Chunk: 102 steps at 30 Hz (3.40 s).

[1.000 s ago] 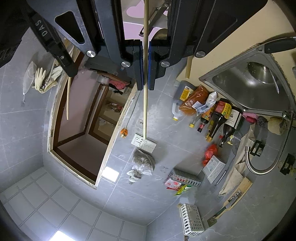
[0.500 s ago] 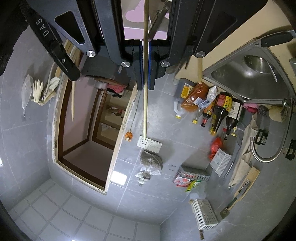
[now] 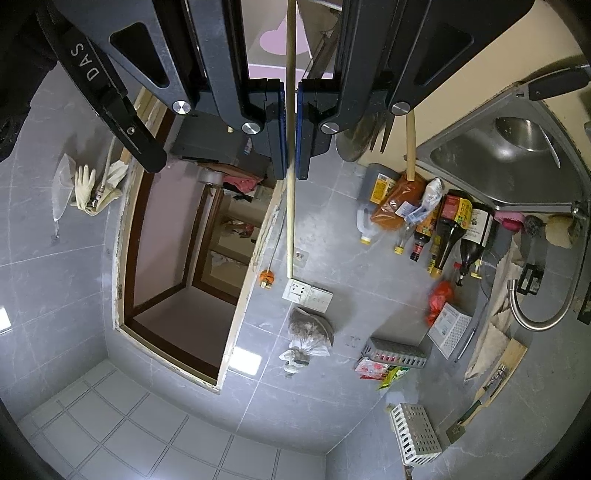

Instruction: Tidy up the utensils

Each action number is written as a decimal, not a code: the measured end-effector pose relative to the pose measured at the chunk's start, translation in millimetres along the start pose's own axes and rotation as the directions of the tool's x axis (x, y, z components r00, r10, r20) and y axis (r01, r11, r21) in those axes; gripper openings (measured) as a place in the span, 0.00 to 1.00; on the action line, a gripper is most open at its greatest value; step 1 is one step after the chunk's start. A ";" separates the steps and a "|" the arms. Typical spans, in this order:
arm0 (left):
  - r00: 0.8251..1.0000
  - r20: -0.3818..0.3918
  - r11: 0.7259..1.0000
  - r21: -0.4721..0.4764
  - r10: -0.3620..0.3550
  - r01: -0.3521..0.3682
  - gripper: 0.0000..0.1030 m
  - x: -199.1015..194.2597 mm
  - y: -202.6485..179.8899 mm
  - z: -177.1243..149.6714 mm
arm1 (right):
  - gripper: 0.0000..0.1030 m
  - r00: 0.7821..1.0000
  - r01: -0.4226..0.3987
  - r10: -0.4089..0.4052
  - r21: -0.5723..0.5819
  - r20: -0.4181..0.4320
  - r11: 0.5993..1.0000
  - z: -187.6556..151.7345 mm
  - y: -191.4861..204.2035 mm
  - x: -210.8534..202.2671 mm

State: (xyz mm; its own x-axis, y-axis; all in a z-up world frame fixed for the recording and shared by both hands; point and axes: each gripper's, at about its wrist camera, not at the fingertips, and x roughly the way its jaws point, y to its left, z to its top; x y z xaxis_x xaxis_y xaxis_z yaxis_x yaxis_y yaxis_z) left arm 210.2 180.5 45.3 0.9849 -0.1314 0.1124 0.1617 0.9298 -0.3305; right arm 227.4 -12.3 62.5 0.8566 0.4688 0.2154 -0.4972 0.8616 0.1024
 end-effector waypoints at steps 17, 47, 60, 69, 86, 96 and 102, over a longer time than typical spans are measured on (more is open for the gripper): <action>1.000 -0.002 0.999 0.028 0.025 -0.025 0.03 -3.1 -0.1 -3.0 | 0.07 1.000 -0.008 0.008 -0.006 0.004 1.000 1.6 3.2 -4.2; 0.973 -0.206 0.982 0.178 0.100 -0.063 0.27 -30.0 -61.4 0.6 | 0.45 0.988 0.092 -0.095 -0.034 -0.118 0.995 42.8 -40.3 -60.5; 0.943 -0.313 0.985 0.160 0.108 -0.060 0.78 -58.4 -77.8 -18.4 | 0.72 0.956 0.174 -0.177 -0.032 -0.236 0.984 53.0 -81.6 -123.4; 0.931 -0.356 0.986 0.168 0.081 -0.022 0.94 -86.2 -96.1 -32.5 | 0.96 0.928 0.222 -0.227 -0.052 -0.295 0.974 55.3 -92.4 -166.0; 0.925 -0.360 0.972 0.229 0.127 -0.044 0.95 -128.0 -111.3 -62.9 | 1.00 0.903 0.277 -0.304 -0.127 -0.304 0.952 48.3 -82.3 -218.6; 0.922 -0.364 0.972 0.231 0.132 -0.047 0.95 -131.1 -110.4 -67.5 | 1.00 0.886 0.315 -0.334 -0.112 -0.321 0.943 41.1 -93.5 -224.7; 0.921 -0.368 0.973 0.228 0.129 -0.045 0.95 -131.1 -110.3 -68.3 | 1.00 0.884 0.316 -0.335 -0.111 -0.325 0.942 41.1 -95.6 -226.2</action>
State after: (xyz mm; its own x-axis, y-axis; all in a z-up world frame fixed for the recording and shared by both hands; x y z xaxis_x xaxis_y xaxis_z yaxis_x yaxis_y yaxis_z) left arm 67.4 71.7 3.0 0.9503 -0.1274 -0.2839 0.0990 0.9887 -0.1124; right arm 75.5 -208.7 43.9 0.9689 0.1895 -0.1594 -0.1826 0.9815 0.0571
